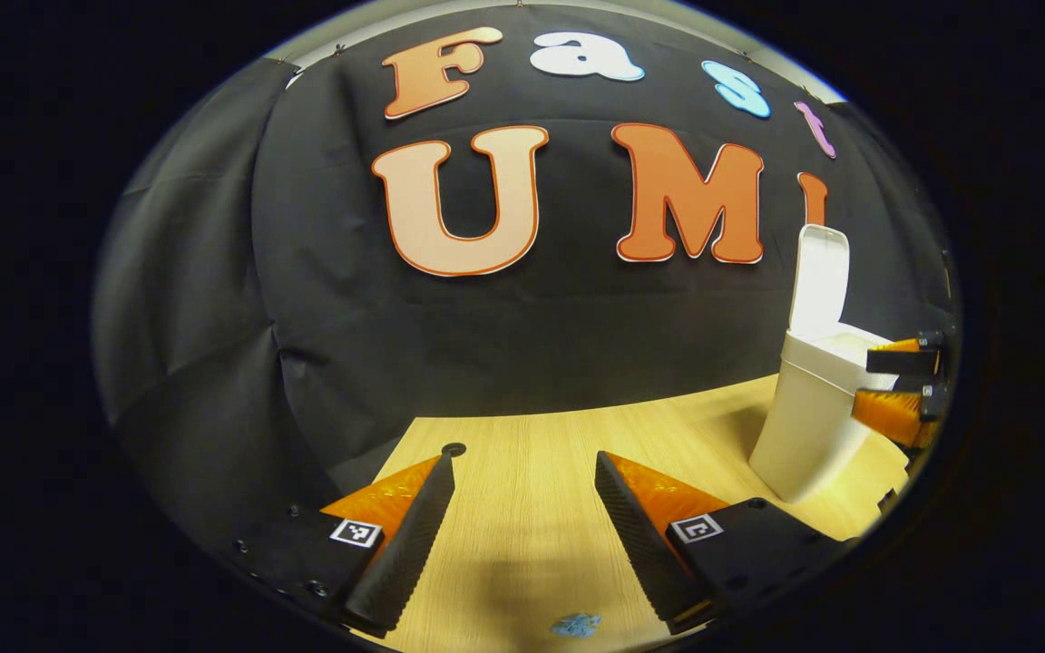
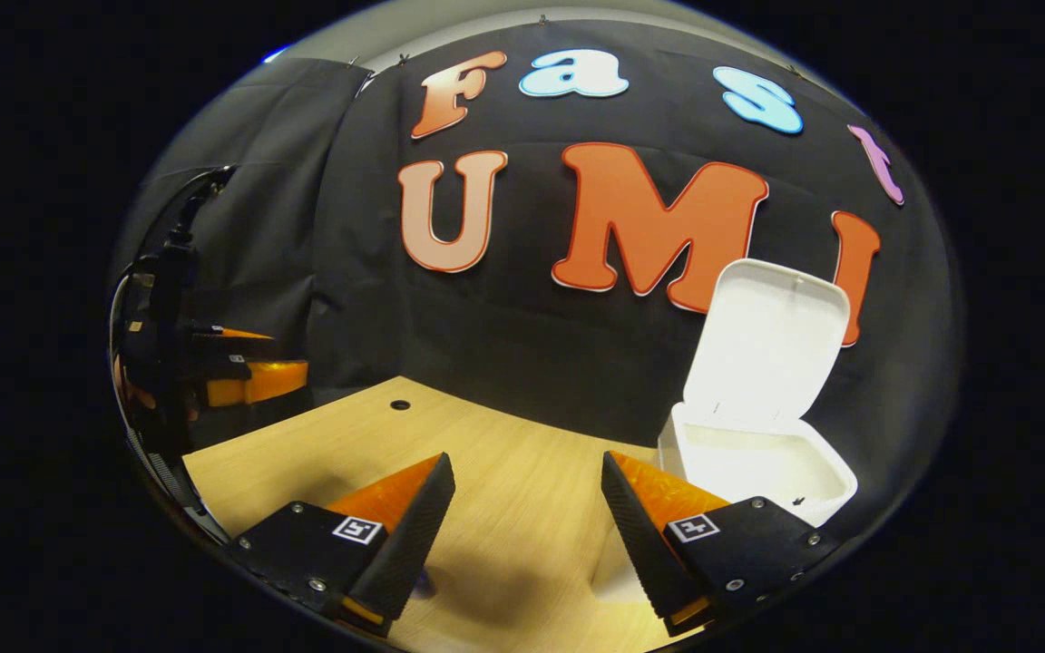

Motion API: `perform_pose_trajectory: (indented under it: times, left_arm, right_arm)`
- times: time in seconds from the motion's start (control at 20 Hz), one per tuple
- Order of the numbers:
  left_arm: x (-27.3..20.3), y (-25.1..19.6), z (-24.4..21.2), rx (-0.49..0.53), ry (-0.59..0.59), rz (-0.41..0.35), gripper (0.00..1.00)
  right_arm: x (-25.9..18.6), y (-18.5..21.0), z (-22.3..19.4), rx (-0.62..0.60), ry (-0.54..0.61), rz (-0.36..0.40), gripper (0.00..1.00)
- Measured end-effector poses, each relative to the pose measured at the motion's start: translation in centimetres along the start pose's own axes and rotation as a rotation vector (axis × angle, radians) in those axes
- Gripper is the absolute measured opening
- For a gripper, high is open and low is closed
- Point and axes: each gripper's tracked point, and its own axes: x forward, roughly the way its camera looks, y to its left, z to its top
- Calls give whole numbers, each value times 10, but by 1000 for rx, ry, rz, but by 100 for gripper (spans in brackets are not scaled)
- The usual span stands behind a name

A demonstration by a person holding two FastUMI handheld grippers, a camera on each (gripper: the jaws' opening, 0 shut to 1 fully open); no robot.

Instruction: Press the lid of the desktop garbage bin to open it, pick up the crumpled paper on the desktop and throw it into the bin, then pick up the pop can on the desktop and drop it into the bin, and finally close the garbage bin lid.

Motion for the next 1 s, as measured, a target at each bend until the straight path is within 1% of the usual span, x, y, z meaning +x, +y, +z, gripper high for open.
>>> perform_pose_trajectory:
  times: [0.2, 0.25, 0.3, 0.45, 0.5, 0.55, 0.7, 0.95, 1.0]
  left_arm:
    - [-4, 6, -4, -17, 25, 16, 100]
    - [-4, 7, -7, -22, 32, 22, 97]
    - [-6, 8, -9, -27, 39, 28, 100]
    - [-8, 8, -14, -40, 61, 39, 100]
    - [-9, 8, -15, -45, 64, 42, 97]
    - [-10, 9, -16, -48, 68, 47, 100]
    - [-15, 10, -18, -58, 79, 66, 100]
    - [-21, 13, -29, -68, 108, 100, 100]
    - [-23, 13, -30, -68, 113, 106, 97]
  right_arm:
    - [2, 28, -29, 5, 48, 69, 98]
    - [3, 35, -37, 9, 58, 90, 98]
    - [4, 44, -46, 14, 68, 113, 98]
    - [8, 63, -69, 8, 109, 170, 99]
    - [9, 69, -75, 2, 120, 187, 99]
    - [10, 74, -82, -7, 132, 206, 99]
    - [11, 88, -103, -37, 172, 259, 99]
    - [12, 106, -132, -43, 225, 330, 99]
    - [12, 108, -137, -47, 234, 340, 99]
